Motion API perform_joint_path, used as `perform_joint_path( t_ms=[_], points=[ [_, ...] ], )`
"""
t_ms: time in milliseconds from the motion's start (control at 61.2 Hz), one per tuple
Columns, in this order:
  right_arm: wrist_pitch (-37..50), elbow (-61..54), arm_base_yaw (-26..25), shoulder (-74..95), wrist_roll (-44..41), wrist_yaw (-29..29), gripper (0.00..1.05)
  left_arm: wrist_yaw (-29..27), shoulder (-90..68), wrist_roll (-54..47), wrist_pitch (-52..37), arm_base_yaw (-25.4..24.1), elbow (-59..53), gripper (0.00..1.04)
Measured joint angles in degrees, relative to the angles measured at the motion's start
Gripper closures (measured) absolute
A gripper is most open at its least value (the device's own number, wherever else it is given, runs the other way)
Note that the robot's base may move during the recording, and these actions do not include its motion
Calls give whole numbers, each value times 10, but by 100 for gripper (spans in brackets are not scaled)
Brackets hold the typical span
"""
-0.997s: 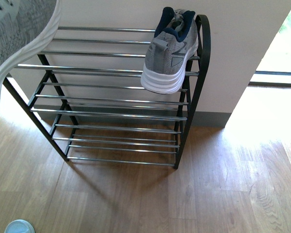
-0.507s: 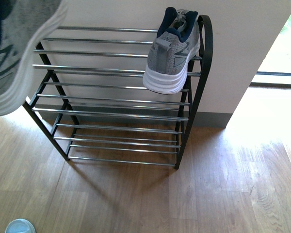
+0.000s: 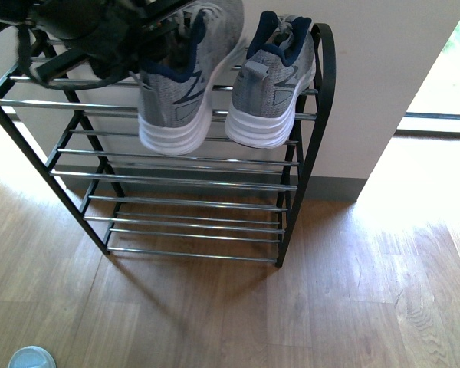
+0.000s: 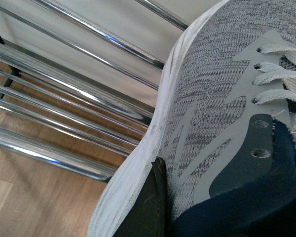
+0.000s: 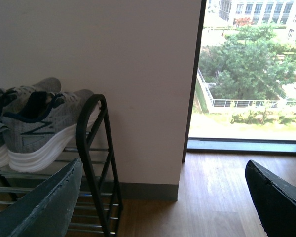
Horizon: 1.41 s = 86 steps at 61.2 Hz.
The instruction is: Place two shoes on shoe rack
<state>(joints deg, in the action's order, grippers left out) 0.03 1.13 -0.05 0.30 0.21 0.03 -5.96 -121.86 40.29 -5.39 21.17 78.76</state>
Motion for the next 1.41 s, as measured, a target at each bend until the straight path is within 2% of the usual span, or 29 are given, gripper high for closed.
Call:
perform_joint_path(
  t_ms=[213,245,343,474,736,965,1079,1242,1406],
  points=[
    [0,0,0,0,0,0,9,4,-45,9,45,-2,76,103],
    [0,0,0,0,0,0,9,6,-46,9,45,-2,77,100],
    [0,0,0,0,0,0,9,2,-46,9,46,-1,79,84],
    [0,0,0,0,0,0,9,-53,0,-12,34,8,40,50],
    [0,0,0,0,0,0,9,-152,149,-53,-10,17,-77,8],
    [0,0,0,0,0,0,9,-262,308,-83,-41,5,-235,9],
    [0,0,0,0,0,0,9,-350,436,-121,-47,5,-339,9],
    [0,0,0,0,0,0,9,-404,559,-133,-13,17,-425,9],
    [0,0,0,0,0,0,9,-420,656,-115,6,11,-490,9]
  ],
)
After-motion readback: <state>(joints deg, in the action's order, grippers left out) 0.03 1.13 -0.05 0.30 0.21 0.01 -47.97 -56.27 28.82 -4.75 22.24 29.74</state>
